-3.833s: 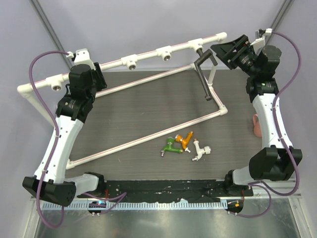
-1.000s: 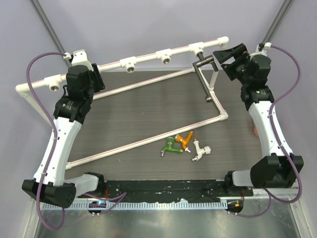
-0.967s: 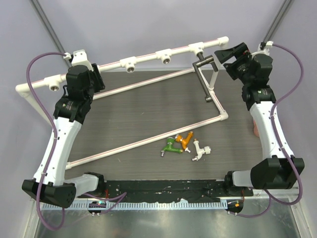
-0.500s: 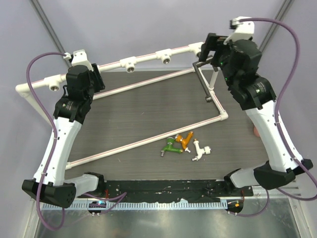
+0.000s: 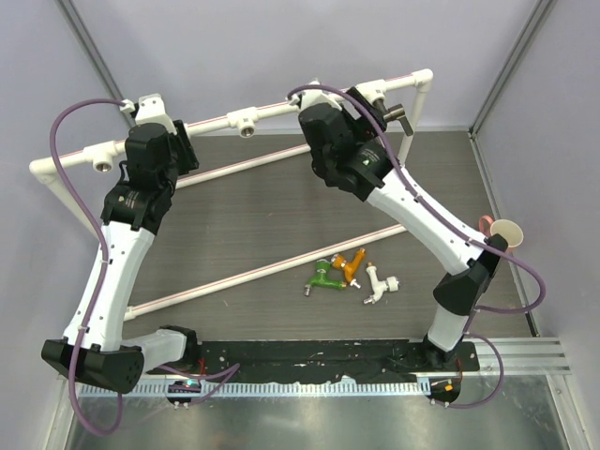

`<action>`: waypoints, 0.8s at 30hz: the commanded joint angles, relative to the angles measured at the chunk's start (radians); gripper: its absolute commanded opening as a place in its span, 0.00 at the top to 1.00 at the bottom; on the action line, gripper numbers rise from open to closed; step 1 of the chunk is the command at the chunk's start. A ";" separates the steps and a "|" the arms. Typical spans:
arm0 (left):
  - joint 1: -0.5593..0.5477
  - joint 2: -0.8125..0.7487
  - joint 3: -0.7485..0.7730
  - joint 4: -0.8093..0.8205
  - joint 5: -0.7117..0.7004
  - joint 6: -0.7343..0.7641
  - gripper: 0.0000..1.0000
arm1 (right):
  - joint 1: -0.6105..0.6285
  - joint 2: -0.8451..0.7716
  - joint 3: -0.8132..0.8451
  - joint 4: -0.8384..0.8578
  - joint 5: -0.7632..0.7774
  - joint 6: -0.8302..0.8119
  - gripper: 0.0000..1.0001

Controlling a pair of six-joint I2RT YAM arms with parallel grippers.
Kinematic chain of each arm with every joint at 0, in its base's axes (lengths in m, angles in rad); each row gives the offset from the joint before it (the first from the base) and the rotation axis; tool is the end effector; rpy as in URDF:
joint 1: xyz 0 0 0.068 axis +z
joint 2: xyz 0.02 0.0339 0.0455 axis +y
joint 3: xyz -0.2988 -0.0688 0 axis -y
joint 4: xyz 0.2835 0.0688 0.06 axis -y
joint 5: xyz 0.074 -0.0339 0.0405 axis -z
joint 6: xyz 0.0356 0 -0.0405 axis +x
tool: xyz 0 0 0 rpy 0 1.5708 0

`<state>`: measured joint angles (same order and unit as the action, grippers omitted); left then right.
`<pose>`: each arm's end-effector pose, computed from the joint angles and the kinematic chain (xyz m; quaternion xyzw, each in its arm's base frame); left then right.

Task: Install the water faucets

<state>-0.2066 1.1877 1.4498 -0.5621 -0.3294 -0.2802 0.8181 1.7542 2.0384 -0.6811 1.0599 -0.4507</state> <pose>0.2661 -0.0440 0.4902 -0.1265 0.7898 -0.0130 0.6000 0.3057 0.2810 0.5090 -0.2003 0.7446 -0.3265 0.5467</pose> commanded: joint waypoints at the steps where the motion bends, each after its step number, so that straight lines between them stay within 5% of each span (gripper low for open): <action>1: 0.036 -0.037 0.014 0.042 -0.094 -0.002 1.00 | 0.001 -0.027 -0.082 0.210 0.211 -0.257 0.09; 6: 0.038 -0.040 0.015 0.042 -0.092 -0.002 1.00 | -0.002 -0.015 -0.217 0.504 0.273 -0.460 0.14; 17: 0.038 -0.036 0.015 0.039 -0.091 -0.002 1.00 | -0.053 0.016 -0.343 0.813 0.301 -0.681 0.30; 24: 0.038 -0.036 0.015 0.041 -0.089 -0.004 1.00 | -0.065 0.027 -0.365 0.807 0.301 -0.680 0.30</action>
<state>-0.2062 1.1877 1.4498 -0.5621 -0.3290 -0.2802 0.7586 1.7847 1.6741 0.0448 1.3357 -1.0924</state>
